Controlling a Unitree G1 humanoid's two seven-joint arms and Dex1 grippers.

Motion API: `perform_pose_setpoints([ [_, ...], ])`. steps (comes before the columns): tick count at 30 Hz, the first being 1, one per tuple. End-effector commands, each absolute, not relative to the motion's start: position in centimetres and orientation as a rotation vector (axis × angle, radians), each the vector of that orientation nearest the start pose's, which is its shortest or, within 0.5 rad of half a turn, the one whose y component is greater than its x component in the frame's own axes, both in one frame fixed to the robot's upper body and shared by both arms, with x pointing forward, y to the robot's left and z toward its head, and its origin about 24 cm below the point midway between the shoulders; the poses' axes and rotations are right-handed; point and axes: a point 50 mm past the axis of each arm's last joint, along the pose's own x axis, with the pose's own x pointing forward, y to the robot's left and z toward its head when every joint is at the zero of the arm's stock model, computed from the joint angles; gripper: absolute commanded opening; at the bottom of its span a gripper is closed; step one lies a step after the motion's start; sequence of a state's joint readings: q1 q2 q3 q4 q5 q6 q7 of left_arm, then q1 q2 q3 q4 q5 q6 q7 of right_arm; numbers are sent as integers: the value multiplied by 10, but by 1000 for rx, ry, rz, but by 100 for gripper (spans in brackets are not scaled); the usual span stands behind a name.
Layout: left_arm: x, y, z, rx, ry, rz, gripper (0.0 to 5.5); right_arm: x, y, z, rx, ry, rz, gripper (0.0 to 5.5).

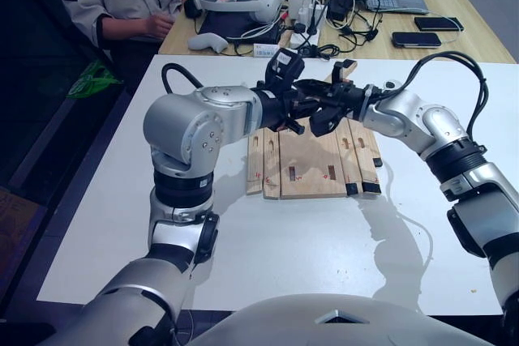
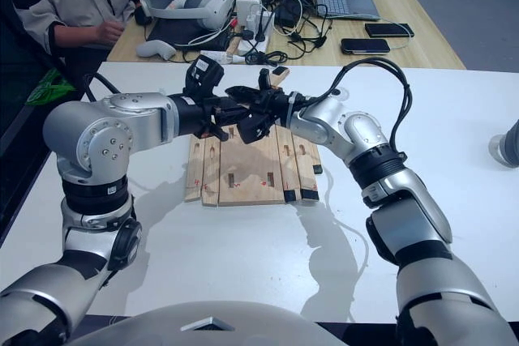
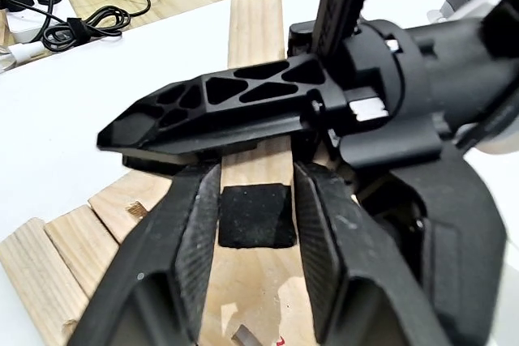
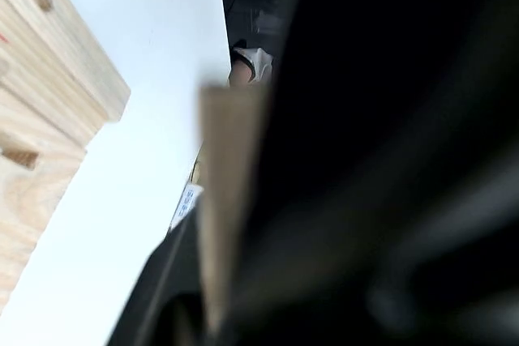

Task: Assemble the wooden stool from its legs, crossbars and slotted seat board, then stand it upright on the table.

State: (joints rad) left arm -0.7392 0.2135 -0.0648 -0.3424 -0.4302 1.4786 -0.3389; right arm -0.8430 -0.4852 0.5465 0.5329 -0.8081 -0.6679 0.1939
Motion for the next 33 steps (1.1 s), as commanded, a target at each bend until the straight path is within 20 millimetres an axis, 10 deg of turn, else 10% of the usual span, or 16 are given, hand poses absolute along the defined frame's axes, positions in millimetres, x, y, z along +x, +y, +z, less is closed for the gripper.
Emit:
perform_pose_setpoints([
  [1, 289, 81, 182, 95, 487, -775, 131, 335, -71, 145, -1556, -765, 922, 159],
  [11, 290, 83, 179, 92, 490, -753, 131, 330, -81, 130, -1608, -645, 964, 314],
  [24, 291, 90, 172, 132, 510, -734, 131, 324, -98, 145, -1634, -640, 908, 314],
  [33, 292, 89, 175, 115, 507, -733, 131, 325, -100, 136, -1629, -622, 921, 160],
])
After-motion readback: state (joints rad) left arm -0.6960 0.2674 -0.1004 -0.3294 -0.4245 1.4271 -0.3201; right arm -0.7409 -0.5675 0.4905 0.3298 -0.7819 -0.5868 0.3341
